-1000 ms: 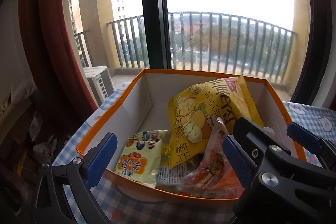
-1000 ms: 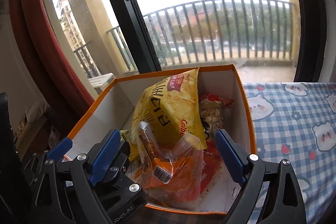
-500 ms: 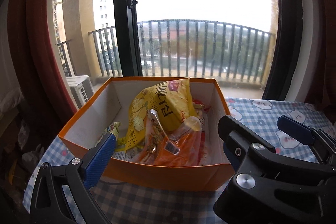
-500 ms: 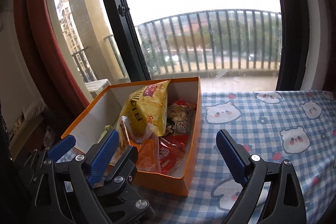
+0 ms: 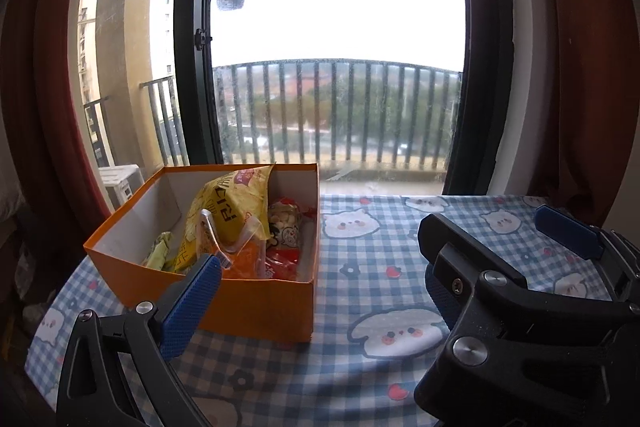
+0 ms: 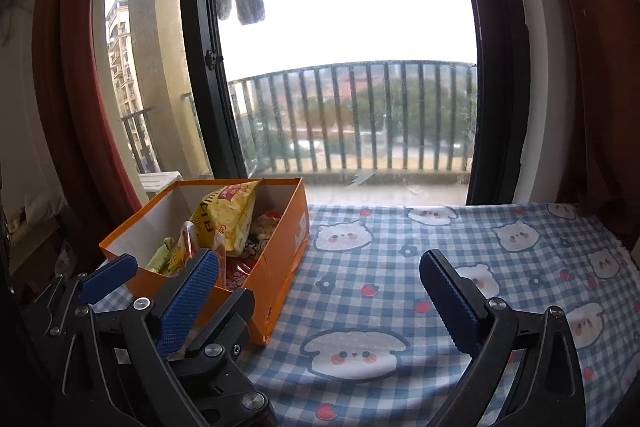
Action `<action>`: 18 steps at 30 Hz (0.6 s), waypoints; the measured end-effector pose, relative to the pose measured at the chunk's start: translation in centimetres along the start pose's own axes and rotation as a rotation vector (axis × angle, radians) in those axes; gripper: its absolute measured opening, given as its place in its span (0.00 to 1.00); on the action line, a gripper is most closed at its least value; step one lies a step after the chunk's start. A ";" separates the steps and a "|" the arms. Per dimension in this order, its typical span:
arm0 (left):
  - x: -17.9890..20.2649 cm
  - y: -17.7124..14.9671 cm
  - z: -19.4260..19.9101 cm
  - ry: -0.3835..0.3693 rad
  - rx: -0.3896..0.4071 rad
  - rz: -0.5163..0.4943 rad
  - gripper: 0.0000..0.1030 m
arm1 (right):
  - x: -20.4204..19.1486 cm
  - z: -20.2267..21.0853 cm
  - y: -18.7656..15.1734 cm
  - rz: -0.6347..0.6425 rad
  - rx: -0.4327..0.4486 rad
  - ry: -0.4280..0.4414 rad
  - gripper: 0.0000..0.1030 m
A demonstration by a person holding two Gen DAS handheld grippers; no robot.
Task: Organize snacks
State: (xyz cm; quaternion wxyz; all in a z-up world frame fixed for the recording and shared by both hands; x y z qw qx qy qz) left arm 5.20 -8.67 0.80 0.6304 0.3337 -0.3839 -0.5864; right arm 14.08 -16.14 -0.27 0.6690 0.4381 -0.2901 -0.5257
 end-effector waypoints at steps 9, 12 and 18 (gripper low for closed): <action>2.0 -0.9 2.7 -0.039 0.055 -0.003 0.99 | 4.3 5.0 -0.9 0.000 0.089 -0.096 0.99; 1.7 -1.3 3.3 -0.030 0.063 0.010 0.99 | 5.7 6.1 -1.5 -0.024 0.107 -0.128 0.99; 1.1 -2.0 4.8 -0.030 0.090 0.018 0.99 | 7.4 7.7 -2.6 -0.051 0.113 -0.168 0.99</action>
Point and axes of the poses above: each gripper's, at about its wrist camera, not at the fingertips, and z roughly against the way its jaws point, x to its right, y to its top, the point moved 5 cm from there along -z, roughly the way its jaws point, and after that the axes turned 5 degrees about z, right-handed, at the moved point
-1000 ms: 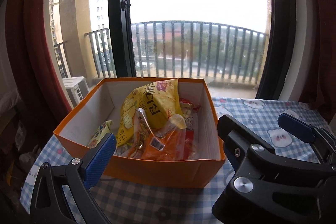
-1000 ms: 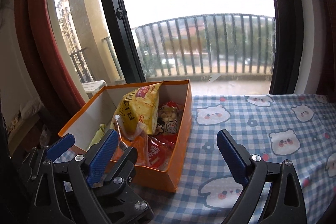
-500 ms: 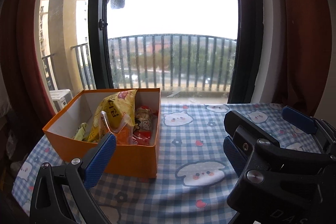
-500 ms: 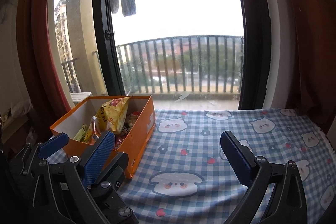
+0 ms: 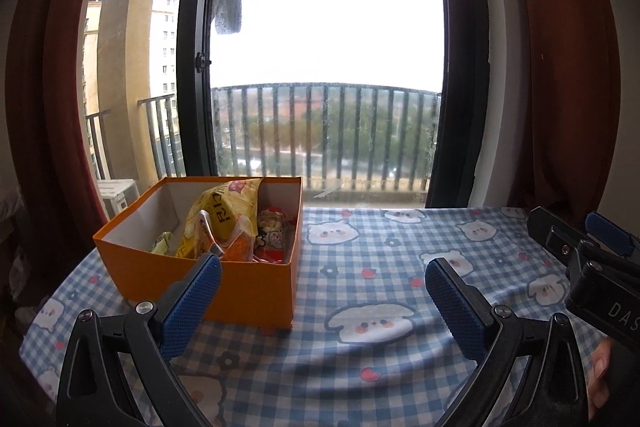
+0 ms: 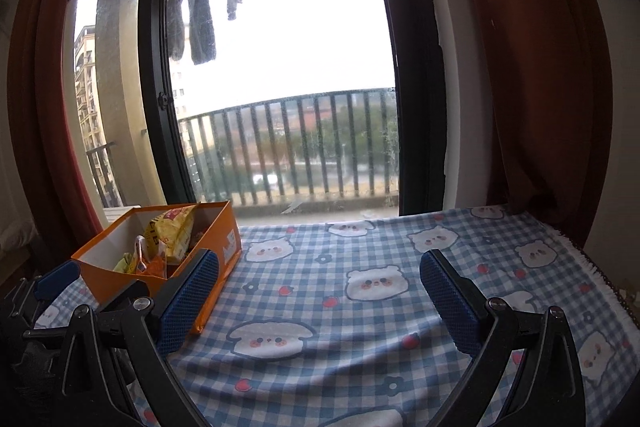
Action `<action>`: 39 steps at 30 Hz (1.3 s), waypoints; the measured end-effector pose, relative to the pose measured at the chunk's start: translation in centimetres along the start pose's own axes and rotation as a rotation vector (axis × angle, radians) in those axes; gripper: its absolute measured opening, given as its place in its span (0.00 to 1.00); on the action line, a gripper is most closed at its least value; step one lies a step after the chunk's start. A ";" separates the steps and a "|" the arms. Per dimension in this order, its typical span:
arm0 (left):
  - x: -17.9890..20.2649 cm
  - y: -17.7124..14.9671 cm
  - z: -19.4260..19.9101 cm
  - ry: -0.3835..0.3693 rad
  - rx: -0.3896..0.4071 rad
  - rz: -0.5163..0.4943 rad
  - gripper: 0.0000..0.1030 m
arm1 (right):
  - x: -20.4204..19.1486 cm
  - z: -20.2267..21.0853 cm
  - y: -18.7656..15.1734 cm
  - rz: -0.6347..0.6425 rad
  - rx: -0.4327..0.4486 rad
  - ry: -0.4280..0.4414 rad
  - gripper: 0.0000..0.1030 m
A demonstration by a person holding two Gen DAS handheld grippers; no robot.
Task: Organize snacks
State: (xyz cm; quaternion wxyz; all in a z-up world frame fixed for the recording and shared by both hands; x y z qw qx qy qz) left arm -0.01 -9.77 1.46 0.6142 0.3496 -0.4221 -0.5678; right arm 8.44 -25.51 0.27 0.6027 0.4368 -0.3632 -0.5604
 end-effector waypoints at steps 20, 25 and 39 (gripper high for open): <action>-0.3 -0.2 0.3 -0.017 0.005 0.027 0.99 | -0.6 1.1 -1.4 0.019 -0.011 0.018 0.99; -0.4 -0.2 0.4 -0.017 0.009 0.037 0.99 | -0.7 1.1 -1.5 0.021 -0.010 0.021 0.99; -0.7 -0.3 1.1 0.012 0.020 0.039 0.99 | -0.9 1.1 -1.6 0.026 -0.010 0.044 0.99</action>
Point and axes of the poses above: each gripper's, at about its wrist camera, not at the fingertips, and z roughly against the way its jaws point, x to its right, y to its top, the point moved 5 cm from there along -z, roughly the way its jaws point, and after that the axes turned 5 degrees about z, right-handed, at the moved point
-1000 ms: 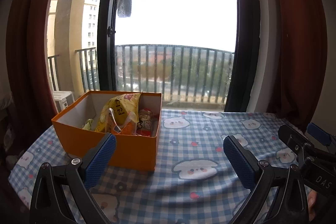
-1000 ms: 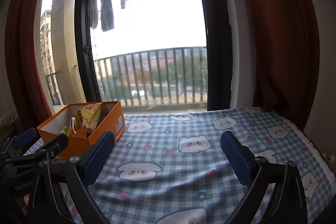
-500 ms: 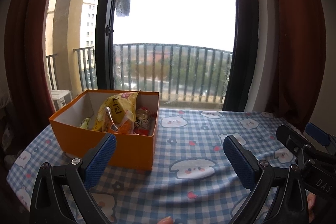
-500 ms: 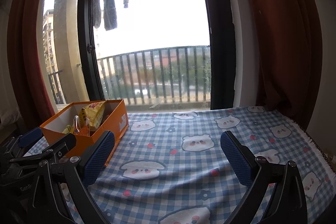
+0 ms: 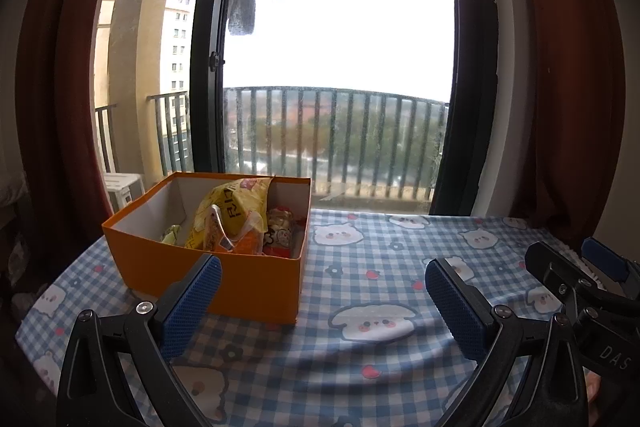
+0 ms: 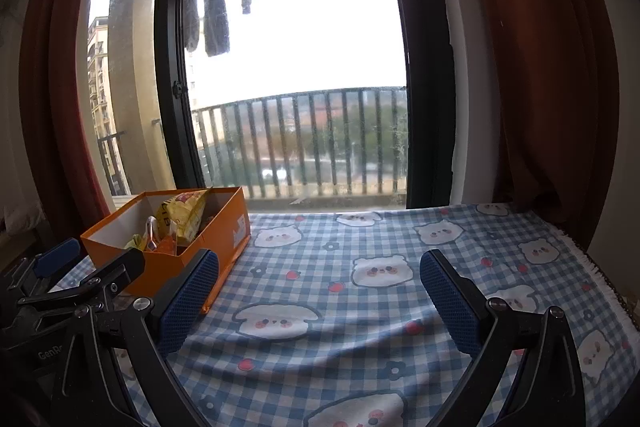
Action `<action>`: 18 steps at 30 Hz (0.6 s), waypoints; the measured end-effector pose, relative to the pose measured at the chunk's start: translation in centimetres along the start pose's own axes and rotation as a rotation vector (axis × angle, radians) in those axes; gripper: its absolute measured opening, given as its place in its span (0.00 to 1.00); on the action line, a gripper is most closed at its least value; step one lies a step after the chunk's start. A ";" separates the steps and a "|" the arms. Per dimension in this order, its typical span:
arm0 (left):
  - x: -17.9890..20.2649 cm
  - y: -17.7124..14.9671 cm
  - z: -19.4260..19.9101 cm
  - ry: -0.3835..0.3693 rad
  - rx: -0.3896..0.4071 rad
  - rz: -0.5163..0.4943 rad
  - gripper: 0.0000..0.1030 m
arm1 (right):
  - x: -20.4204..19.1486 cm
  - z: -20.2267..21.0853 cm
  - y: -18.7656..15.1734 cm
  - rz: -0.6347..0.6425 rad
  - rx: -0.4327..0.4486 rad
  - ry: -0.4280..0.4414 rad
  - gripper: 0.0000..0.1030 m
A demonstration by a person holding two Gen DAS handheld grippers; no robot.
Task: Organize snacks
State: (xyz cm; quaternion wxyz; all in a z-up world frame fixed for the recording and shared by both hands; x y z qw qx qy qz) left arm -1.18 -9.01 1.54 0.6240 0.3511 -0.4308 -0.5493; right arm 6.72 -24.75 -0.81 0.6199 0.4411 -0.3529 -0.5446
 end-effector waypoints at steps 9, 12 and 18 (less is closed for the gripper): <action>-0.1 -0.1 0.4 0.027 0.014 -0.006 0.99 | 0.0 0.0 -0.1 -0.012 -0.001 0.016 0.99; -0.3 -0.2 0.3 0.030 0.014 0.004 0.99 | 0.0 -0.1 -0.1 -0.017 -0.005 0.024 0.99; -0.4 -0.4 0.0 0.029 -0.012 0.019 0.99 | -0.1 -0.2 -0.2 -0.016 -0.009 0.029 0.99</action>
Point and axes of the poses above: each gripper's, at about its wrist camera, not at the fingertips, and z roughly against the way its jaws point, x to its right, y to its top, the point moved 5 cm from there along -z, roughly the way its jaws point, and after that the axes turned 5 degrees about z, right-handed, at the moved point
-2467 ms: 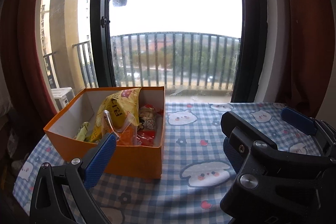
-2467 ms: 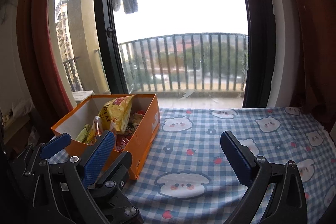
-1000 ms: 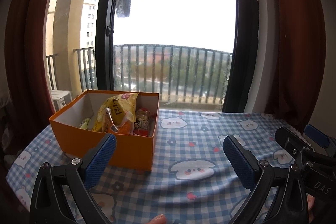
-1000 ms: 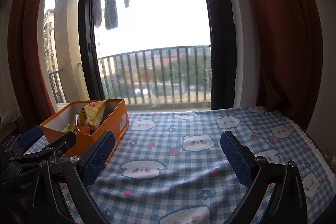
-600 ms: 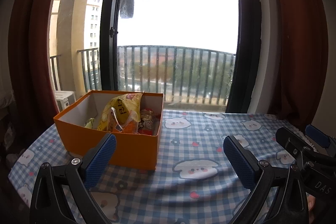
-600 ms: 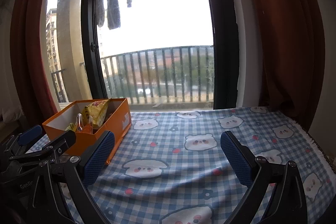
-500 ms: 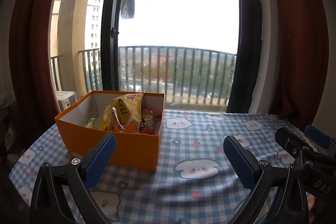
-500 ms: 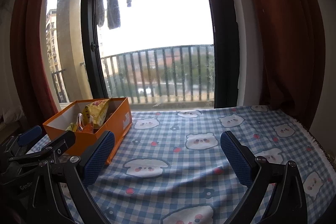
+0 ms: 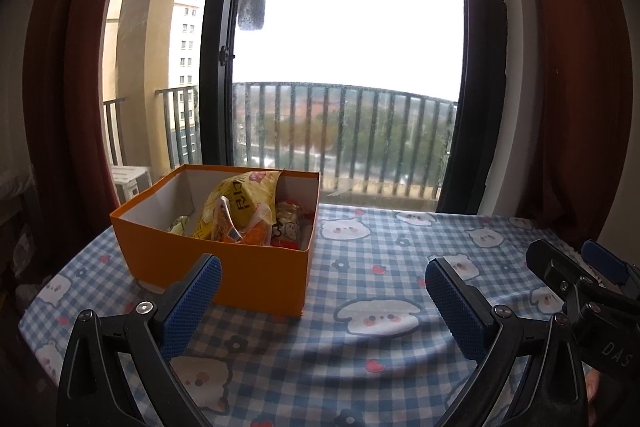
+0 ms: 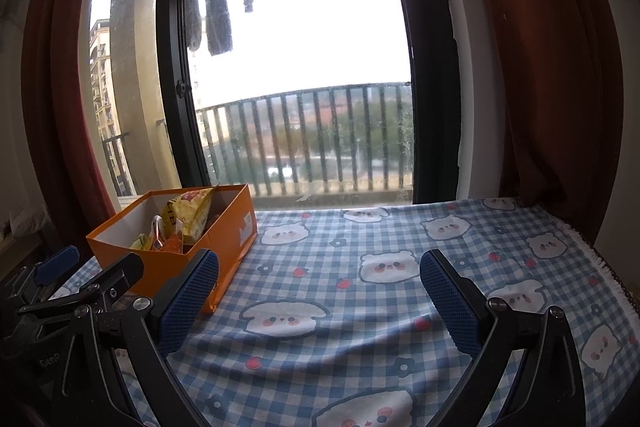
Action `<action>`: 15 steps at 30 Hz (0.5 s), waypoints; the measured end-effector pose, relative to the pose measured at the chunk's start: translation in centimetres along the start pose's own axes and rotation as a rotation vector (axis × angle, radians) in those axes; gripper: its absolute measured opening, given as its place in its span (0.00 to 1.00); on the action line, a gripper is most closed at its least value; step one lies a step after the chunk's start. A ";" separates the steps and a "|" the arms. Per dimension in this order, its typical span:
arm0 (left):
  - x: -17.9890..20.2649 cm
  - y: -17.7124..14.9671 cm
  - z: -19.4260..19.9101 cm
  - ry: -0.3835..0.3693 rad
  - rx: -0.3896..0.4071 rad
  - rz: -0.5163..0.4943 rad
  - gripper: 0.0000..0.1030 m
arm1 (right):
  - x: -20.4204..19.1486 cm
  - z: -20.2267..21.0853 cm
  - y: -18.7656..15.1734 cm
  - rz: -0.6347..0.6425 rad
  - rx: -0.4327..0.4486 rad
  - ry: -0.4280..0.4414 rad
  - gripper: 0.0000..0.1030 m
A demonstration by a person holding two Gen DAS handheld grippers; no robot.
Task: Organize snacks
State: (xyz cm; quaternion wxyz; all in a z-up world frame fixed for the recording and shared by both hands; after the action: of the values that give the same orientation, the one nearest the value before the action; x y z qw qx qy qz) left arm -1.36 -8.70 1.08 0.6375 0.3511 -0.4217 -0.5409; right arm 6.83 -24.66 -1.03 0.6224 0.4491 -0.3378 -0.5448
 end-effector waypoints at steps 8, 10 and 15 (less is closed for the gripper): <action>0.3 -0.3 0.0 0.008 0.004 -0.008 0.99 | 0.4 -0.1 0.0 0.002 0.002 -0.006 0.99; 0.4 -0.3 0.0 0.010 0.007 -0.009 0.99 | 0.5 -0.1 -0.1 -0.003 0.000 -0.005 0.99; 0.4 -0.2 -0.1 0.013 0.012 -0.013 0.99 | 0.7 -0.1 -0.1 -0.006 -0.003 -0.002 0.99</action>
State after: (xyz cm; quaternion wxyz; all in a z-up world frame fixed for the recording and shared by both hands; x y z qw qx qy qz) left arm -1.37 -9.11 0.89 0.6347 0.3608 -0.4186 -0.5402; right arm 7.03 -25.35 -1.25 0.6210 0.4487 -0.3365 -0.5476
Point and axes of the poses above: each gripper's, at about its wrist camera, not at the fingertips, and z roughly against the way its jaws point, x to its right, y to its top, the point moved 5 cm from there along -z, roughly the way its jaws point, and after that the axes turned 5 degrees about z, right-handed, at the moved point
